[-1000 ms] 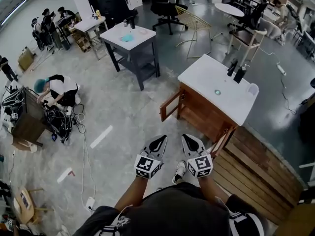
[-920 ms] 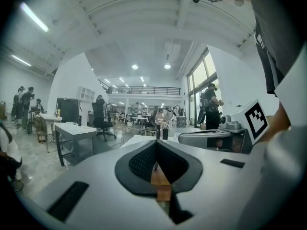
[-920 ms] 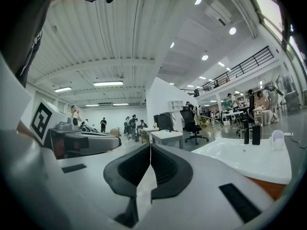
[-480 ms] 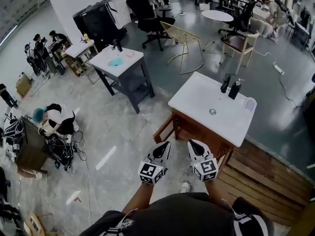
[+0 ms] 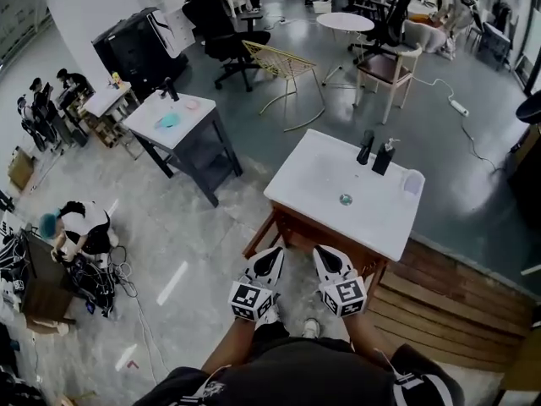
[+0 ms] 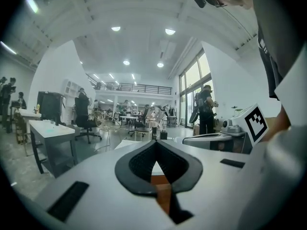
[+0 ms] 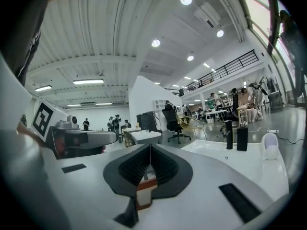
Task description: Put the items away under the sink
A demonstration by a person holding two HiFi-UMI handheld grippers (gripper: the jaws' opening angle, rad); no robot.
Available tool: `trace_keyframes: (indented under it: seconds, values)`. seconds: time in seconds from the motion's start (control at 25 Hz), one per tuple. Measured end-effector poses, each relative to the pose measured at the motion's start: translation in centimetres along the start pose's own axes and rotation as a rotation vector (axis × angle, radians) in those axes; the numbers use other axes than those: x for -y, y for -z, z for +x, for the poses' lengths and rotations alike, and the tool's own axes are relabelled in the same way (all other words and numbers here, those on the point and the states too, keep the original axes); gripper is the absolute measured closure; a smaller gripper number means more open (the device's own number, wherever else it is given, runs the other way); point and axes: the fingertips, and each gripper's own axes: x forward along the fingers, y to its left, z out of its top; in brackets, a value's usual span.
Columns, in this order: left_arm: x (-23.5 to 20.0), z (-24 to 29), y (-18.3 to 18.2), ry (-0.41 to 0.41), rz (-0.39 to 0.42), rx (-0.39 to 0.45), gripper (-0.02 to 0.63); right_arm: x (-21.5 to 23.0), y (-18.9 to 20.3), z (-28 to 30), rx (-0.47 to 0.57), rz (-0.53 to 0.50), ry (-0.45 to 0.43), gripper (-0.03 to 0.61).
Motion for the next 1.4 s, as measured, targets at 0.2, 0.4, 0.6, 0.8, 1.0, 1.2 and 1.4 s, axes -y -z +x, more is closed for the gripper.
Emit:
trace_keyframes:
  seconds: [0.2,0.4,0.6,0.8,1.0,1.2,1.4]
  values:
    - [-1.1,4.1,0.1,0.102,0.001,-0.005,0.615,2.5,-0.1,1.9,-0.008,0.011,0.088,0.555]
    - [-3.5,7.9,-1.2,0.214,0.029,-0.003,0.615,4.2,-1.1,5.0,-0.013,0.013,0.171,0.554]
    - [-6.5,11.0,-2.0,0.304,0.059,-0.007,0.615,6.2,-1.3,8.2,-0.012,0.03,0.262,0.554]
    - [-8.9,12.8,-2.3,0.374,0.068,-0.012,0.615,7.8,-1.8,10.3,0.0,0.042,0.362,0.554]
    - [-9.6,14.2,-2.9,0.438,0.062,0.004,0.615,8.9,-2.9,10.3,0.002,0.013,0.436,0.554]
    - [-9.7,16.2,-2.6,0.471,0.057,0.003,0.615,11.1,-3.1,9.7,0.004,0.015,0.518,0.554]
    - [-9.0,19.1,-2.2,0.496,0.056,-0.01,0.615,15.1,-3.0,8.7,-0.007,0.001,0.622,0.554]
